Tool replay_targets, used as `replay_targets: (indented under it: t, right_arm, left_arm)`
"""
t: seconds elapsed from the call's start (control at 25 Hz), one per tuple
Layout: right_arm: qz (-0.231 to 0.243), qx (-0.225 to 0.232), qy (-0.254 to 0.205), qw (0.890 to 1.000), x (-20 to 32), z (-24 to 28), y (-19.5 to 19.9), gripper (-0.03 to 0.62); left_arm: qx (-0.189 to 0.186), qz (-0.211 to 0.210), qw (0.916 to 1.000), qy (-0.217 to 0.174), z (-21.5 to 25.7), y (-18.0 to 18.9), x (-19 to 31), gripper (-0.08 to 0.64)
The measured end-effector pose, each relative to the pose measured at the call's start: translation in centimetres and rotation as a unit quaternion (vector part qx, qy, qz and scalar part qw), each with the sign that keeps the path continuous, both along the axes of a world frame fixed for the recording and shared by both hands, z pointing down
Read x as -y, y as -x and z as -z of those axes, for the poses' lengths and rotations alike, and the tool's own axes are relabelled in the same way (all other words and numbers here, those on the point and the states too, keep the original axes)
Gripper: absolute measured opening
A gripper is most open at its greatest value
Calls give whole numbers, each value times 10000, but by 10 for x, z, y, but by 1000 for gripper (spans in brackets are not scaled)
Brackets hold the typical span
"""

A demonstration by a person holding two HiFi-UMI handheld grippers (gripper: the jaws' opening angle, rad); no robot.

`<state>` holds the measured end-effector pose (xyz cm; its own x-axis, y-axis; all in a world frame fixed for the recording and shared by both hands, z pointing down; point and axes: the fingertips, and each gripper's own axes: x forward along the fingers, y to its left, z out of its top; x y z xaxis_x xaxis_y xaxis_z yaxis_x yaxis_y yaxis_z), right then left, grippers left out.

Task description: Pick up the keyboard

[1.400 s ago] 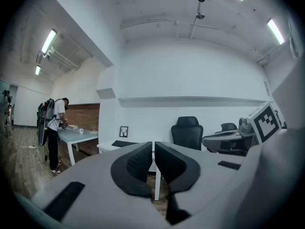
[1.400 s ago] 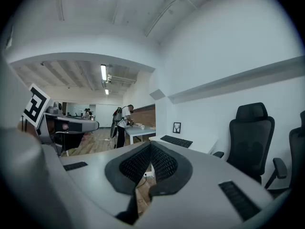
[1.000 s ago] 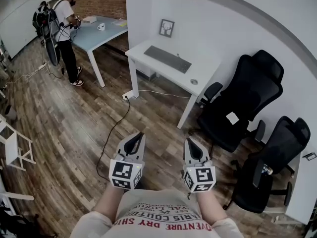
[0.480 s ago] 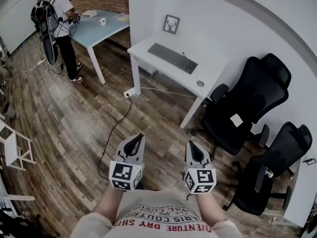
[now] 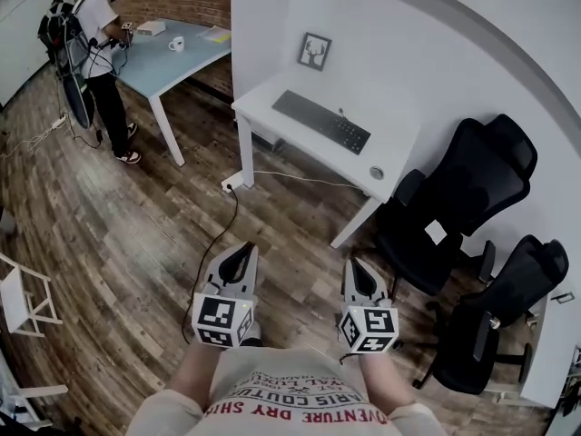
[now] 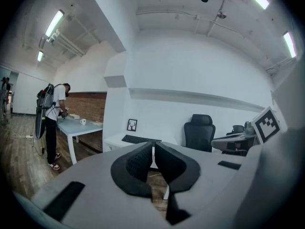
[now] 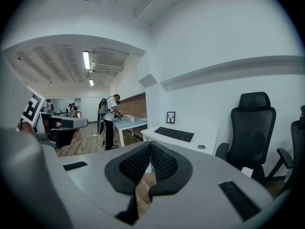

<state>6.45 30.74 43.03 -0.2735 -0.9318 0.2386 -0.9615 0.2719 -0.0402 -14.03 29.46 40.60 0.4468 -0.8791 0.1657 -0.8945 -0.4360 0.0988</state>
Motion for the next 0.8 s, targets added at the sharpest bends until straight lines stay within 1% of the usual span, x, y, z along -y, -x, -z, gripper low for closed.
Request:
replay_targets:
  t: [0.2,0.4,0.6,0.8]
  right_arm:
    - [-225,-35,22,9997,40,-1,33,26]
    - [-269,-92,113,9995,73,-7,59,26]
    - [-225,-157,240,9993,109,-17,64,26]
    - [-209,-79,275,9994,159,-27,53,26]
  left_arm:
    - [9,-95,9999,68,-5,46,45,37]
    - [-9,-123,9999,116,-7,77,78,37]
    - [9,-77,9997,249,-20,86,108,37]
    - [123,14,9995,282,-25,82,150,37]
